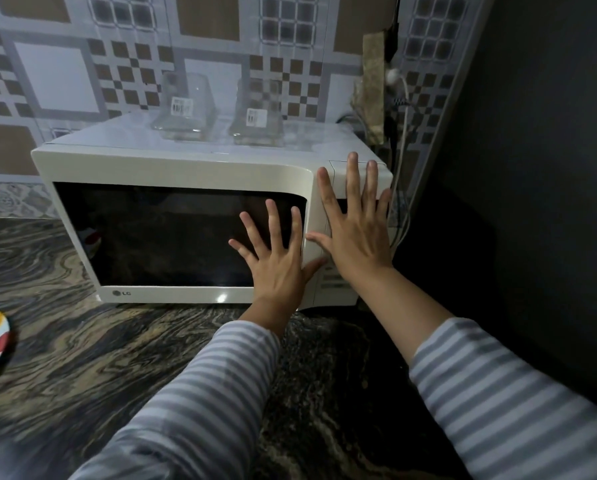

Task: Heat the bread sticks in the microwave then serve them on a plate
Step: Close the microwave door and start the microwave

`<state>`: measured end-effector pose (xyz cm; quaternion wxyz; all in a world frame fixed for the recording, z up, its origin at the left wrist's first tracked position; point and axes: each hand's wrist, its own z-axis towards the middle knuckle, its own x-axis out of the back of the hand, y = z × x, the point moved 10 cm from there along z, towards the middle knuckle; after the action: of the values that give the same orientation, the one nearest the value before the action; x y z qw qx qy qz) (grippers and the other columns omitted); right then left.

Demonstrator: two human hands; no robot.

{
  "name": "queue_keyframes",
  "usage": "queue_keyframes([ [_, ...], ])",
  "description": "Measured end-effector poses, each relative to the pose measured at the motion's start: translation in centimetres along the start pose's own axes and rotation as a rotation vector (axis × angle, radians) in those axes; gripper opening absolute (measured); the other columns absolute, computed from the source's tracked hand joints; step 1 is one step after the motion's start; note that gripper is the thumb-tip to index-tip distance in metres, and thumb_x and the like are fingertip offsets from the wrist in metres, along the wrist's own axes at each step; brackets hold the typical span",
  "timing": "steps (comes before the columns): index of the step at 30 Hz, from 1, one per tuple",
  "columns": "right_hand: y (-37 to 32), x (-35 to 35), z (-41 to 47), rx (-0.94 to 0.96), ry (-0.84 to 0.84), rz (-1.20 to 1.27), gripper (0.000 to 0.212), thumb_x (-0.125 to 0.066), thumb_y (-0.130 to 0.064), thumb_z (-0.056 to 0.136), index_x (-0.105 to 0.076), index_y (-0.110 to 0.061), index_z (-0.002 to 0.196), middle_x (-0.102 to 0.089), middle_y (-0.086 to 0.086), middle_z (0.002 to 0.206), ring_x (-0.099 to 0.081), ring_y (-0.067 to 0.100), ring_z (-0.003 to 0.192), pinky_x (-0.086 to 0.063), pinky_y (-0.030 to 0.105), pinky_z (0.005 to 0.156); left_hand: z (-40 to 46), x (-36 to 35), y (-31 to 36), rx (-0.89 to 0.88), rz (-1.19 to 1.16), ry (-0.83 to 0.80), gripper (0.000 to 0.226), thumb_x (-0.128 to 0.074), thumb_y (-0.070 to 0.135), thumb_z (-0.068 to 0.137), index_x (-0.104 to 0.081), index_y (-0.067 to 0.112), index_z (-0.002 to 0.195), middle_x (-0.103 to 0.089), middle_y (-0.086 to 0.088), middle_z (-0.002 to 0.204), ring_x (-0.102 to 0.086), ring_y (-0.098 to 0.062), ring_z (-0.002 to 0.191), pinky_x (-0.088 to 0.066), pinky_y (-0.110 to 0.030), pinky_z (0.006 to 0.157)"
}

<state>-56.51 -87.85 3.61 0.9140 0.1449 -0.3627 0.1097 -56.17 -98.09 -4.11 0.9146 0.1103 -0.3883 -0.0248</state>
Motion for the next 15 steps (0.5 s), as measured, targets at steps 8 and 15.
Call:
queue_keyframes([
  [8, 0.3, 0.4, -0.8, 0.055, -0.006, 0.059, 0.095, -0.06, -0.057, 0.081, -0.005, -0.026, 0.153, -0.003, 0.021, 0.159, -0.001, 0.042, 0.145, -0.017, 0.066, 0.111, -0.6, -0.3, -0.3, 0.003, 0.061, -0.103, 0.1, -0.039, 0.076, 0.076, 0.008, 0.025, 0.149, 0.017, -0.011, 0.155, 0.016, -0.049, 0.138, -0.007, -0.075, 0.102],
  [15, 1.3, -3.2, -8.9, -0.021, -0.168, 0.135, 0.076, -0.049, -0.045, 0.094, -0.008, -0.022, 0.154, 0.004, 0.016, 0.16, 0.005, 0.032, 0.147, -0.013, 0.062, 0.114, -6.3, -2.9, -1.5, -0.046, 0.073, -0.38, 0.091, -0.037, 0.064, 0.089, 0.025, 0.029, 0.145, 0.043, -0.001, 0.148, 0.035, -0.03, 0.138, -0.002, -0.068, 0.111],
])
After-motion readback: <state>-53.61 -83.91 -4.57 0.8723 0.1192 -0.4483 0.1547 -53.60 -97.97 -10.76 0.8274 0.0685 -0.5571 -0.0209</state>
